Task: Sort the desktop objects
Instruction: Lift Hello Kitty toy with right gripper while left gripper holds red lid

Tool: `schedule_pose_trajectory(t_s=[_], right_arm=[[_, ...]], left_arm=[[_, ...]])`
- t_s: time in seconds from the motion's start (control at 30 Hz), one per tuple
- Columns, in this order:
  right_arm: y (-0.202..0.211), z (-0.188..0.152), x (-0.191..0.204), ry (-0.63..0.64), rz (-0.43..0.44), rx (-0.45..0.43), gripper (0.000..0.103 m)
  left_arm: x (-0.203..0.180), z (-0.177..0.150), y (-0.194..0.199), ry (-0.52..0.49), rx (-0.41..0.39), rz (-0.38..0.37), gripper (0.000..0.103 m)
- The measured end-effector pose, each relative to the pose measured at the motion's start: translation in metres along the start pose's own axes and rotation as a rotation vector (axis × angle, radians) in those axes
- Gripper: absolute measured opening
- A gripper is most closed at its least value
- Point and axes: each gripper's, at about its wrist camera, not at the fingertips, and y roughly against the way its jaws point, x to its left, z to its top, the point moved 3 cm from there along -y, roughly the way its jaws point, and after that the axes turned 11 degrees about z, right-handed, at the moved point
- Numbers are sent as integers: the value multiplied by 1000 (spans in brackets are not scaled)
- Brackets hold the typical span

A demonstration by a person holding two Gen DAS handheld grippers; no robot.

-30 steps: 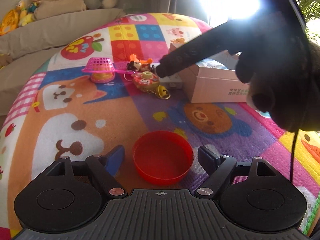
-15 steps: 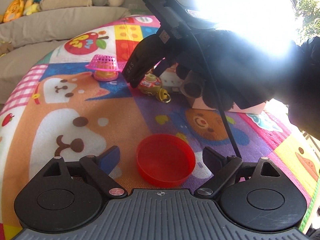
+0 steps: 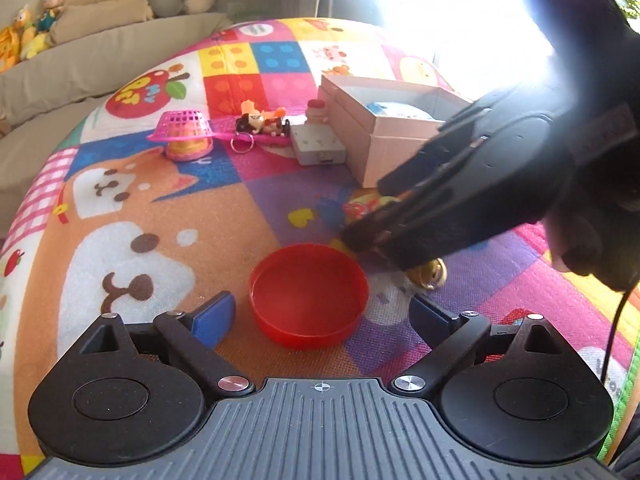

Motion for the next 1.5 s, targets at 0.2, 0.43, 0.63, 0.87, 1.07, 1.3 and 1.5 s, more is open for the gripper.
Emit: schedule_pose_trajectory(t_s=[0.2,0.43,0.63,0.87,1.07,1.3,1.5], right_arm=[[31,-55,-8,24,-86,-16,69],[60,-98,-37,-11,-388,-64,70],[94,-113,-52,-231,-182,-249,76],[70,-109,-59,-275,-120,-271,84],[42,-97,-84,-368,-20,-267,84],[48,-106,-70,-369,-38,-288,60],[61,-123,-56,-409,-37,-322,60]], left_arm=[[-6,0,-3,-30,15,41,100],[-6,1,-6,-29,28,77,103],[-7,2,-7,-27,31,85,103],[-7,2,-7,-27,31,85,103],[-7,2,-7,-25,30,83,103],[-7,3,-7,-20,31,89,103],[-8,7,-11,-8,42,118,103]])
